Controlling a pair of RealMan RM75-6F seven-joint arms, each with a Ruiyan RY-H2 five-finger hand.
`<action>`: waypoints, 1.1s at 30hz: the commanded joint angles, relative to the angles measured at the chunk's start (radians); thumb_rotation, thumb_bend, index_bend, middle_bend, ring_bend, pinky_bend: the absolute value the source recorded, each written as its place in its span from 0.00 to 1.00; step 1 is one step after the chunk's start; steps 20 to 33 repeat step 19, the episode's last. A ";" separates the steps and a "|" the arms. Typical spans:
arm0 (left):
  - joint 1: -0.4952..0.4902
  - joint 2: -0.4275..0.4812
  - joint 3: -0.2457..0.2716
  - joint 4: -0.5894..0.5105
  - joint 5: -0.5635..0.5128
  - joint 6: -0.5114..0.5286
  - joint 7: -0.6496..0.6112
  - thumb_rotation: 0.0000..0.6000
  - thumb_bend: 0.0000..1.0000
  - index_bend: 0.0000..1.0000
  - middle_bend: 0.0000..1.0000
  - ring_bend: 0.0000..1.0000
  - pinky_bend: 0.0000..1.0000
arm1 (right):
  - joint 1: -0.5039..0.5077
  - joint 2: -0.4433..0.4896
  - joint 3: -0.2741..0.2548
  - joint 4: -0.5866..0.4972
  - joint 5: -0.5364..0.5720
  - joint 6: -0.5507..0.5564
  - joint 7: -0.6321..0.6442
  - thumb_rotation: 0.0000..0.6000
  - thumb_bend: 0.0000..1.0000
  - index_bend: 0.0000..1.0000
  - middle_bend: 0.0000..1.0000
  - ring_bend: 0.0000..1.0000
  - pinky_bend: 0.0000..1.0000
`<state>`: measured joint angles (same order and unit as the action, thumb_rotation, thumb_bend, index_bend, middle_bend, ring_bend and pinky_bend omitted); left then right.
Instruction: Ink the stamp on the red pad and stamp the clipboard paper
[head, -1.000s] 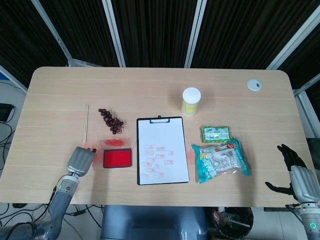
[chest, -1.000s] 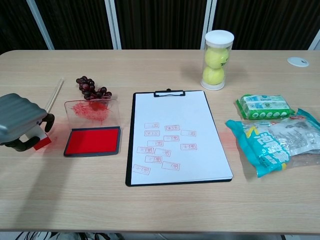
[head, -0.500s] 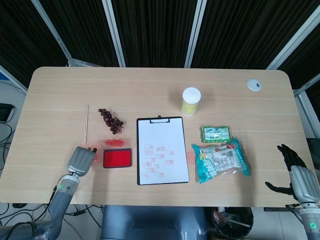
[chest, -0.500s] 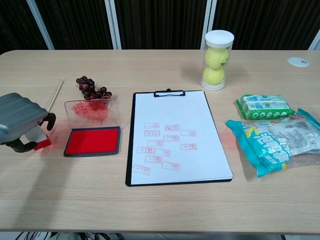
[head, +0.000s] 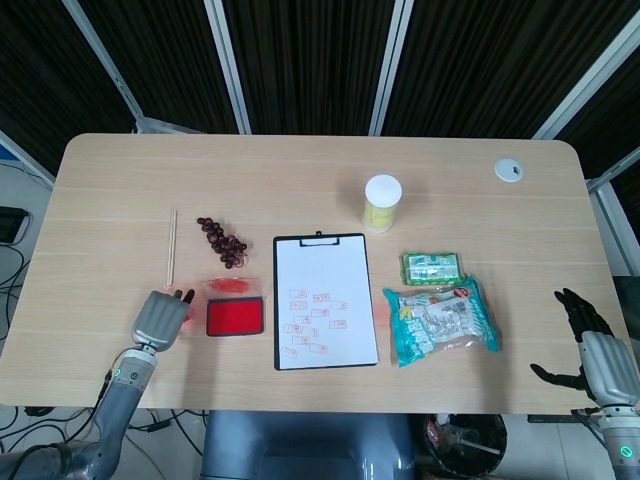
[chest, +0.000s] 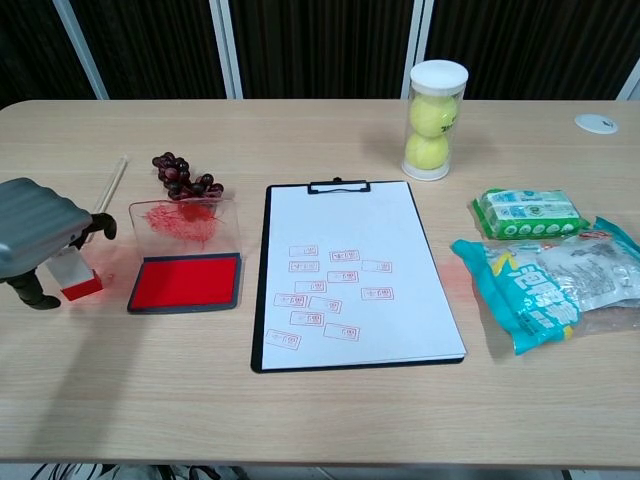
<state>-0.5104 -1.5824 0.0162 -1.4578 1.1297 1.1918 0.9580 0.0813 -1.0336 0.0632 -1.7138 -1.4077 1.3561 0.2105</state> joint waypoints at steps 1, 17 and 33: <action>0.005 0.028 -0.001 -0.030 0.024 0.020 -0.021 1.00 0.03 0.21 0.38 0.95 1.00 | 0.000 0.000 0.000 0.001 0.000 0.000 -0.001 1.00 0.17 0.00 0.00 0.00 0.13; 0.175 0.307 0.086 -0.219 0.287 0.268 -0.389 1.00 0.03 0.00 0.00 0.00 0.01 | -0.003 -0.017 -0.003 0.018 -0.021 0.025 -0.057 1.00 0.17 0.00 0.00 0.00 0.13; 0.196 0.320 0.098 -0.198 0.313 0.294 -0.436 1.00 0.03 0.00 0.00 0.00 0.00 | -0.004 -0.020 -0.004 0.019 -0.023 0.029 -0.067 1.00 0.17 0.00 0.00 0.00 0.13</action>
